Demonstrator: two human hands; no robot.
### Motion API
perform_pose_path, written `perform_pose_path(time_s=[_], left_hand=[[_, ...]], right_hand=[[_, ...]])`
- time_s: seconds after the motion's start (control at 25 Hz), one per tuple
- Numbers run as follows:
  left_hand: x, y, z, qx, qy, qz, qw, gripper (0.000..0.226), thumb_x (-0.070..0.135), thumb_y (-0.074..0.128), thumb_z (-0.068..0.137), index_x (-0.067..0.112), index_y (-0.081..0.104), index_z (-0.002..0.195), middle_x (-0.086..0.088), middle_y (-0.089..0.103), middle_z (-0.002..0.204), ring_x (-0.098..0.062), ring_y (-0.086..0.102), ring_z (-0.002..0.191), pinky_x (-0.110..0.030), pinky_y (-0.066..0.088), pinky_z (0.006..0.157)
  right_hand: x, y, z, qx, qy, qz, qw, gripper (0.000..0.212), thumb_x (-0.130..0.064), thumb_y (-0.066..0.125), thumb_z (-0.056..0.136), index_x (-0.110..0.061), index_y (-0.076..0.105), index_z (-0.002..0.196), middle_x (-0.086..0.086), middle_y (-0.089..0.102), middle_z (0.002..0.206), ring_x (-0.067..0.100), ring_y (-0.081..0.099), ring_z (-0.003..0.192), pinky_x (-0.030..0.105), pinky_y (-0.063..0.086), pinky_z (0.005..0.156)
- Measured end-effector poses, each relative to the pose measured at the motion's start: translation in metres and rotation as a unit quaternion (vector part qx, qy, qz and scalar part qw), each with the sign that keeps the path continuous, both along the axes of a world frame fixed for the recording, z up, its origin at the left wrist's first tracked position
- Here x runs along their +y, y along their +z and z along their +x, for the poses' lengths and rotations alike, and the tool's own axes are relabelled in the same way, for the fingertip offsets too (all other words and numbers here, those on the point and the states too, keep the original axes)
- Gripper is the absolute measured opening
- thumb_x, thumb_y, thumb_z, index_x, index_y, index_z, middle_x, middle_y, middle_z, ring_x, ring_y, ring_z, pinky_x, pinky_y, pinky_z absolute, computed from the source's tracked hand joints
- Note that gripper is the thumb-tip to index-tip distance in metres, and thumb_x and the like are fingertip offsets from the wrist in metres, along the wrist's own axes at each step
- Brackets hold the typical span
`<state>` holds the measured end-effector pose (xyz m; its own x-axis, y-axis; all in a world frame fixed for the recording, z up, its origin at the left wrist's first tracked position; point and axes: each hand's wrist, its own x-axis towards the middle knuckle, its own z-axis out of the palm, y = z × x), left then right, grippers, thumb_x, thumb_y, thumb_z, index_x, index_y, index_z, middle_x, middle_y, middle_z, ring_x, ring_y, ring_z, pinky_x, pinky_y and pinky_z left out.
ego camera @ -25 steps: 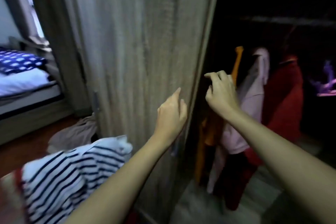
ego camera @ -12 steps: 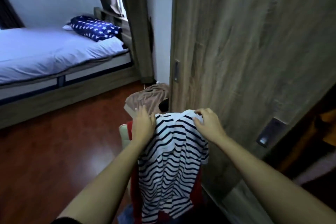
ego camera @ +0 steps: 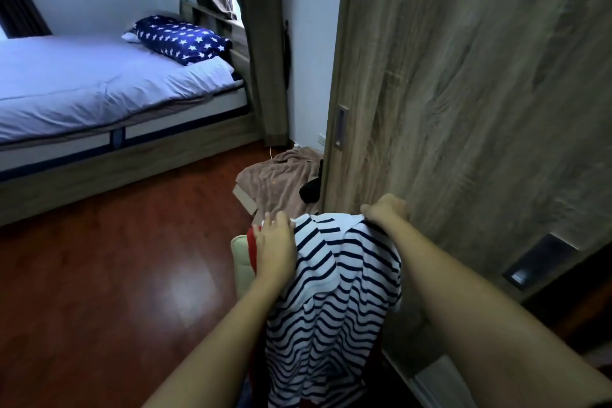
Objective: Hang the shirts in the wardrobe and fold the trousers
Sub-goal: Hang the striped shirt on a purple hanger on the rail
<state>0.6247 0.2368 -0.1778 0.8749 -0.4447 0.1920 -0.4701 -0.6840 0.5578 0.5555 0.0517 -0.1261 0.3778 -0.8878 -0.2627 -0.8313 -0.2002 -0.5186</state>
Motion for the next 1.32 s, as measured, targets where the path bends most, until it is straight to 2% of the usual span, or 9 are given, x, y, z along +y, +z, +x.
perform_pose_path(time_s=[0.24,0.48,0.6,0.84,0.96,1.04,1.12,1.24,1.32], left_hand=[[0.013,0.013,-0.024,-0.077,0.027,-0.137,0.987,0.025,0.020,0.034,0.100,0.009,0.055,0.093,-0.012,0.065,0.112,-0.028,0.045,0.130,-0.042,0.010,0.115],[0.031,0.043,-0.048,-0.006,0.041,-0.262,0.964,0.032,0.037,0.031,0.090,0.014,0.048,0.076,-0.001,0.057,0.077,-0.018,0.049,0.081,-0.047,0.028,0.106],[0.018,0.083,-0.044,0.035,0.029,-0.294,0.955,0.018,0.017,0.046,0.094,0.006,0.056,0.103,-0.011,0.061,0.107,-0.022,0.053,0.105,-0.033,0.036,0.092],[-0.009,0.155,-0.028,0.107,-0.268,-0.137,0.948,0.071,0.018,0.071,0.078,0.025,0.038,0.141,-0.001,0.022,0.154,-0.019,0.027,0.139,-0.043,0.030,0.112],[-0.029,0.164,-0.055,0.083,-0.308,-0.088,0.944,0.033,0.028,0.066,0.084,0.023,0.059,0.116,-0.002,0.046,0.137,-0.017,0.043,0.126,-0.043,0.037,0.106],[-0.045,0.172,-0.084,0.091,-0.306,-0.135,0.938,0.004,0.024,0.057,0.091,0.021,0.060,0.089,0.001,0.063,0.100,-0.017,0.057,0.092,-0.039,0.050,0.084],[-0.057,0.181,-0.117,0.202,-0.354,-0.199,0.891,0.009,0.021,0.056,0.091,0.021,0.057,0.082,0.000,0.059,0.081,-0.015,0.052,0.074,-0.028,0.046,0.064],[-0.068,0.196,-0.177,0.426,-0.491,-0.250,0.718,0.014,0.038,0.066,0.075,0.027,0.068,0.083,0.000,0.053,0.074,-0.014,0.046,0.066,-0.024,0.036,0.059],[-0.077,0.196,-0.217,0.408,-0.559,-0.230,0.684,0.030,0.046,0.059,0.081,0.024,0.068,0.099,0.004,0.067,0.084,-0.018,0.062,0.078,-0.026,0.048,0.068]], right_hand=[[0.011,0.006,-0.001,-0.132,-0.039,-0.014,0.990,0.018,-0.020,0.050,0.094,-0.009,0.062,0.102,0.011,0.061,0.108,0.031,0.057,0.104,0.034,0.045,0.085],[0.045,0.029,-0.043,-0.366,0.020,0.044,0.929,0.011,-0.016,0.036,0.099,-0.013,0.045,0.103,0.005,0.053,0.099,0.019,0.050,0.090,0.027,0.038,0.077],[0.057,0.052,-0.063,-0.409,0.081,0.058,0.907,0.008,-0.028,0.038,0.098,-0.026,0.046,0.098,-0.002,0.057,0.097,0.017,0.056,0.094,0.036,0.047,0.085],[0.080,0.131,-0.125,-0.546,0.177,0.125,0.810,0.010,-0.014,0.040,0.099,-0.016,0.049,0.095,-0.003,0.055,0.082,0.006,0.051,0.070,0.018,0.046,0.062],[0.083,0.165,-0.158,-0.627,0.168,0.198,0.735,0.016,-0.011,0.038,0.099,-0.016,0.050,0.090,0.001,0.056,0.085,0.007,0.053,0.075,0.022,0.049,0.071],[0.078,0.184,-0.191,-0.664,0.157,0.193,0.705,0.017,-0.008,0.037,0.099,-0.015,0.049,0.089,0.002,0.056,0.086,0.009,0.054,0.079,0.024,0.048,0.077],[0.072,0.198,-0.226,-0.693,0.151,0.182,0.681,0.018,-0.007,0.036,0.099,-0.016,0.048,0.087,0.002,0.056,0.084,0.009,0.054,0.076,0.024,0.048,0.075],[0.060,0.208,-0.271,-0.715,0.124,0.160,0.669,0.020,-0.008,0.037,0.098,-0.018,0.049,0.086,0.002,0.057,0.083,0.010,0.055,0.074,0.026,0.046,0.075],[0.054,0.211,-0.296,-0.716,0.103,0.116,0.681,0.020,-0.007,0.037,0.098,-0.019,0.049,0.086,-0.001,0.058,0.080,0.007,0.057,0.070,0.022,0.049,0.069]])
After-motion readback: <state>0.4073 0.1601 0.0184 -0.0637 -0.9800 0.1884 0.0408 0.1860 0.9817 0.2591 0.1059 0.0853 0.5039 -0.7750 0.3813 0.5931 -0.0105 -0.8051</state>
